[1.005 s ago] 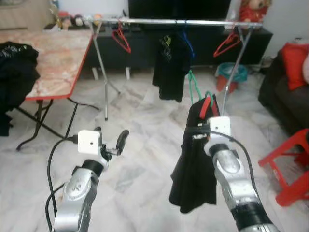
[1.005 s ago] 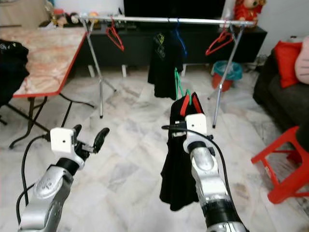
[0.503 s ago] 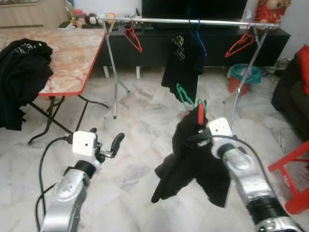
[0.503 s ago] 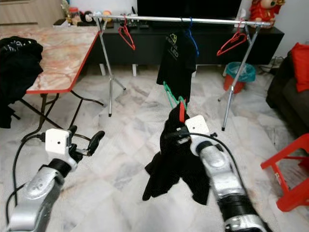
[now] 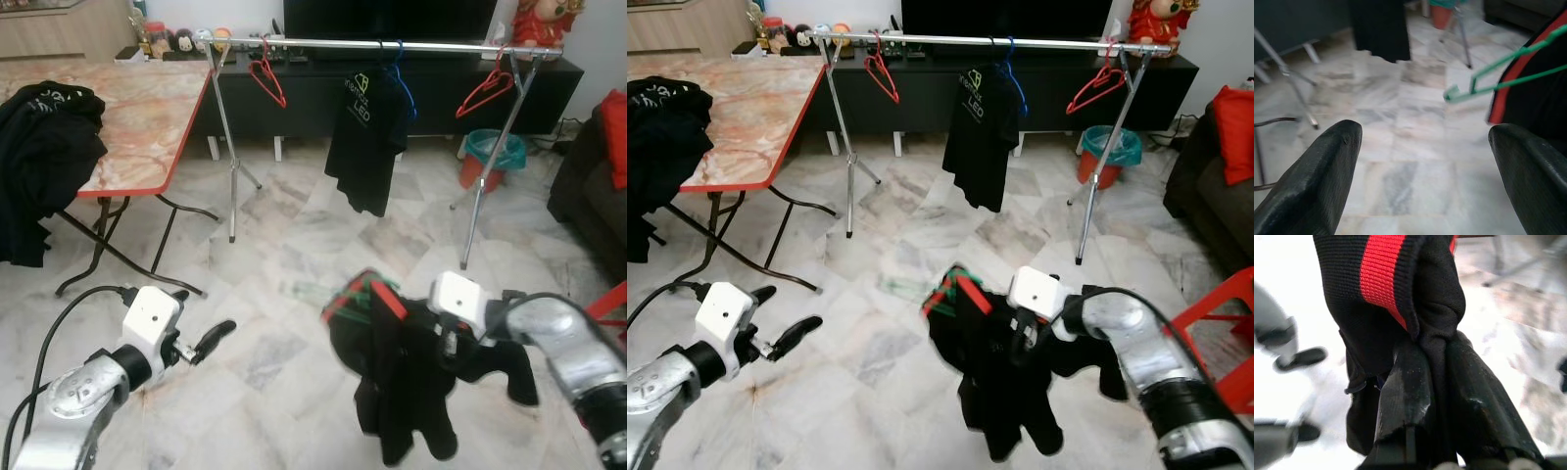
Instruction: Hang hanger
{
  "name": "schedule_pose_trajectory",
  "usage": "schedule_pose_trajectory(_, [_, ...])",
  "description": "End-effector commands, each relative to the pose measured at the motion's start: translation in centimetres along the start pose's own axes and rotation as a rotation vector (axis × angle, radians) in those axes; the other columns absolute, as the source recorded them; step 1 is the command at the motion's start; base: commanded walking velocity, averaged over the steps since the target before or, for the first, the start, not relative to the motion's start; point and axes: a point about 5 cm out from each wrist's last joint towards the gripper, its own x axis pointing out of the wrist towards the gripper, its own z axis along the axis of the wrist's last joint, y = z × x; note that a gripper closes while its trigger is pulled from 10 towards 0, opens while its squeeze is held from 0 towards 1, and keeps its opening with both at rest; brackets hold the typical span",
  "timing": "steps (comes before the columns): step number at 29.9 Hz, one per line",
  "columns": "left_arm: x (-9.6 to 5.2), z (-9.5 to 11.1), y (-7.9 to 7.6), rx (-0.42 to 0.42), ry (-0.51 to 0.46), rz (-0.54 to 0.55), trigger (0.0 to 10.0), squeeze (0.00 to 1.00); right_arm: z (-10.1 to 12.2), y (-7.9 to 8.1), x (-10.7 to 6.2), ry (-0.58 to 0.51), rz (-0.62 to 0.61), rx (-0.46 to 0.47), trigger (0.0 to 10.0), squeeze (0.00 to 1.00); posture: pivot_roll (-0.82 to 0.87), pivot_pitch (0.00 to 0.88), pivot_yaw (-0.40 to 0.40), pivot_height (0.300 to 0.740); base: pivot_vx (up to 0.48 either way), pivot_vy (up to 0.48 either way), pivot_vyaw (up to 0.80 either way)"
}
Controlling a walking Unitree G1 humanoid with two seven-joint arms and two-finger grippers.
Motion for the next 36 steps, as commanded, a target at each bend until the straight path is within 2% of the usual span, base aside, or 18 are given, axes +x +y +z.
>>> schedule_pose_trajectory(1, [-0.3, 0.2, 0.0, 0.012, 0.030, -0.064, 10.0, 0.00, 0.6, -0.6, -1.1, -0.007, 0.070, -0.031, 10.0, 0.00, 0.02, 0.000, -0.020, 0.740, 0.000, 0.000, 0.00])
schedule_pose_trajectory(4, [-0.7, 0.0, -0.1, 0.031, 0.075, -0.132, 10.0, 0.00, 0.5, -0.4, -1.8, 0.024, 0.147, -0.059, 10.0, 0.00, 0.02, 0.000, -0.023, 0.740, 0.000, 0.000, 0.00])
schedule_pose_trajectory(6, [-0.9, 0.0, -0.3, 0.054, 0.109, -0.207, 10.0, 0.00, 0.7, -0.1, -2.3, 0.017, 0.243, -0.071, 10.0, 0.00, 0.01, 0.000, -0.025, 0.740, 0.000, 0.000, 0.00])
schedule_pose_trajectory(7, [-0.9, 0.0, -0.5, 0.054, 0.130, -0.255, 10.0, 0.00, 0.8, 0.1, -2.3, 0.012, 0.299, -0.083, 10.0, 0.00, 0.02, 0.000, -0.028, 0.740, 0.000, 0.000, 0.00])
schedule_pose_trajectory(12, [-0.9, -0.1, -1.0, 0.054, 0.172, -0.343, 10.0, 0.00, 1.3, 0.6, -2.1, -0.019, 0.405, -0.112, 10.0, 0.00, 0.02, 0.000, -0.031, 0.740, 0.000, 0.000, 0.00])
schedule_pose_trajectory(17, [-0.1, -0.7, -0.4, 0.087, 0.170, -0.280, 10.0, 0.00, 2.3, 1.0, -2.0, -0.078, 0.458, -0.133, 10.0, 0.00, 0.02, 0.000, -0.035, 0.740, 0.000, 0.000, 0.00])
schedule_pose_trajectory(19, [0.7, -0.5, -0.4, 0.082, 0.142, -0.264, 10.0, 0.00, 2.3, 1.4, -2.0, -0.051, 0.505, -0.165, 10.0, 0.00, 0.02, 0.000, -0.039, 0.740, 0.000, 0.000, 0.00])
schedule_pose_trajectory(23, [1.3, -0.4, -0.7, 0.086, 0.128, -0.275, 10.0, 0.00, 2.3, 1.7, -1.9, -0.037, 0.533, -0.183, 10.0, 0.00, 0.01, 0.000, -0.043, 0.740, 0.000, 0.000, 0.00])
schedule_pose_trajectory(24, [1.9, -0.2, -1.1, 0.081, 0.121, -0.299, 10.0, 0.00, 2.2, 2.0, -1.8, -0.027, 0.560, -0.197, 10.0, 0.00, 0.01, 0.000, -0.046, 0.740, 0.000, 0.000, 0.00])
schedule_pose_trajectory(29, [2.7, 0.2, -1.8, 0.066, 0.110, -0.366, 10.0, 0.00, 2.4, 2.4, -1.5, -0.018, 0.602, -0.229, 10.0, 0.00, 0.02, 0.000, -0.054, 0.740, 0.000, 0.000, 0.00])
schedule_pose_trajectory(36, [3.9, 0.0, -3.6, 0.019, 0.143, -0.545, 10.0, 0.00, 4.5, 2.2, -0.5, -0.108, 0.621, -0.309, 10.0, 0.00, 0.02, 0.000, -0.065, 0.740, 0.000, 0.000, 0.00])
